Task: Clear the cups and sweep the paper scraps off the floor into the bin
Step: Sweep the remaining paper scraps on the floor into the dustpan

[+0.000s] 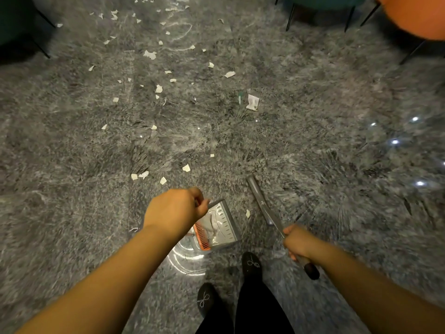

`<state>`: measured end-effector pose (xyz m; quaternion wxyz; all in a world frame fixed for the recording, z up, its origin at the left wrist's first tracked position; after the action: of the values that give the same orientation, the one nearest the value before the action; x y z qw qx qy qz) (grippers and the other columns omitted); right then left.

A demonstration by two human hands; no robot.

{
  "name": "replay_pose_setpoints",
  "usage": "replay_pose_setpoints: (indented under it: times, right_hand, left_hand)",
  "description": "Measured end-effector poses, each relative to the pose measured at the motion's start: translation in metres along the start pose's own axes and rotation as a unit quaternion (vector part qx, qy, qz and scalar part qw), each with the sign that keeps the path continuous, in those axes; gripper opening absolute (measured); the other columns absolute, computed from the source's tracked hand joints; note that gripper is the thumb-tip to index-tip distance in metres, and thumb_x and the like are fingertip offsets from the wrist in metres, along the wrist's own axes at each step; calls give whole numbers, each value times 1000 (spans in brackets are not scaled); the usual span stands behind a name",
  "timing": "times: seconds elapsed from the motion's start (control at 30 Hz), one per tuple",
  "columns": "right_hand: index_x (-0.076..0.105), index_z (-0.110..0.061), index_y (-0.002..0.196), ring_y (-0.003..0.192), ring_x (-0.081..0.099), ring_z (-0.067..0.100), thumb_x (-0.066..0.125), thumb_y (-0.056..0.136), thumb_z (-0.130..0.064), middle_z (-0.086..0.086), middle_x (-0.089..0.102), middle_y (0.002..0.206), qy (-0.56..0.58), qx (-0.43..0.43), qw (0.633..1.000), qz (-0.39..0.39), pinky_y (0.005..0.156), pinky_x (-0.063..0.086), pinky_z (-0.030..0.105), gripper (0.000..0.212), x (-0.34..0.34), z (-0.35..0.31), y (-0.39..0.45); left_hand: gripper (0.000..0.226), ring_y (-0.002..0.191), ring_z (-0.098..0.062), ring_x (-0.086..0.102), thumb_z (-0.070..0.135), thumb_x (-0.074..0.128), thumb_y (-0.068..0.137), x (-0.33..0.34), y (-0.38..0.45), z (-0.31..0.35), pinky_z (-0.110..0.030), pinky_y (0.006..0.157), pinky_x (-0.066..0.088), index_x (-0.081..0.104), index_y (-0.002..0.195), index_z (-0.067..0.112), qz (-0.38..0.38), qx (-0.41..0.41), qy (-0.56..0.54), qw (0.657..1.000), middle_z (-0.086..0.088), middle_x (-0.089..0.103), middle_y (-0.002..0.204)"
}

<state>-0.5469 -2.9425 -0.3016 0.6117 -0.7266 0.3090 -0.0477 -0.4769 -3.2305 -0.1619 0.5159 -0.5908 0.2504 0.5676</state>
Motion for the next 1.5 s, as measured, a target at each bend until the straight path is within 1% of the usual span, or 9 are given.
replay_pose_setpoints:
  times: [0.17, 0.37, 0.57, 0.73, 0.9, 1.07, 1.17, 1.3, 1.5]
  right_hand:
    - [47, -12, 116, 57, 53, 18, 39, 91, 2, 13, 54, 86, -8, -1, 999, -31, 51, 45, 26, 30, 34, -6, -6]
    - [47, -10, 125, 40, 42, 10, 44, 94, 1, 8, 51, 79, 44, -30, 995, -81, 35, 35, 18, 32, 39, -25, -22]
    - [47, -9, 131, 39, 42, 9, 42, 95, 2, 8, 54, 80, 27, -74, 993, -92, 33, 33, 18, 38, 20, -53, -42]
    - [51, -12, 114, 33, 43, 7, 42, 96, 2, 7, 51, 69, 9, -123, 989, -77, 32, 33, 16, 26, 0, -97, -51]
    - [44, -6, 134, 43, 44, 13, 43, 94, 4, 10, 54, 73, 9, -140, 989, -53, 34, 34, 19, 41, -13, -143, -31]
    - [42, -5, 137, 44, 43, 16, 41, 95, 4, 12, 52, 73, 19, -132, 991, -23, 34, 35, 19, 43, -19, -194, -10]
    - [51, -4, 126, 43, 41, 18, 40, 94, 7, 11, 49, 68, 10, -121, 993, -13, 34, 34, 20, 36, -16, -224, 6]
    - [54, -3, 87, 39, 37, 19, 36, 93, 9, 11, 43, 59, 10, -97, 995, 11, 35, 31, 20, 22, -9, -264, 28]
    - [52, 0, 81, 44, 42, 23, 36, 96, 1, 13, 47, 49, -88, -26, 996, 17, 40, 35, 25, 21, 3, -314, 78]
  left_hand:
    - [33, 80, -13, 65, 58, 45, 96, -1, 0, 2, -24, 52, 33, 66, 101, 33, 12, -1, 19, 1000, 12, 67, 81]
    - [29, 76, -17, 67, 55, 48, 95, -3, -3, -5, -24, 54, 37, 67, 102, 34, 34, -20, 29, 999, 10, 66, 77]
    - [28, 81, -19, 66, 55, 49, 95, -16, -9, -35, -26, 54, 35, 67, 103, 35, 50, -129, -21, 990, 8, 68, 81]
    - [26, 85, -23, 66, 54, 53, 93, -34, -17, -67, -28, 61, 41, 68, 102, 36, 91, -196, -65, 974, 6, 72, 87]
    - [23, 82, -25, 65, 55, 55, 91, -49, -23, -107, -30, 63, 46, 68, 94, 36, 125, -259, -95, 953, 4, 71, 84]
    - [23, 79, -25, 63, 55, 53, 91, -66, -22, -153, -29, 58, 40, 66, 95, 37, 124, -301, -98, 940, 3, 70, 82]
    - [24, 74, -24, 60, 55, 53, 92, -77, -13, -181, -28, 57, 40, 67, 96, 36, 120, -306, -81, 941, 3, 70, 82]
    - [24, 77, -24, 63, 53, 54, 92, -86, -3, -223, -29, 57, 42, 68, 93, 34, 112, -316, -85, 938, 3, 70, 79]
    - [19, 74, -22, 60, 52, 56, 91, -90, 7, -282, -30, 57, 43, 66, 89, 37, 112, -331, -82, 933, 5, 69, 77]
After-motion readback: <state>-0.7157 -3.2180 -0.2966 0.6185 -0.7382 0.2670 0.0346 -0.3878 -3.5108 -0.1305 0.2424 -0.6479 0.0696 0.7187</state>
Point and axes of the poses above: each hand's wrist, its own y-axis towards the middle knuckle, its own x-axis out of the palm, z = x × y, the point moved 4 cm from there along y, towards the middle knuckle
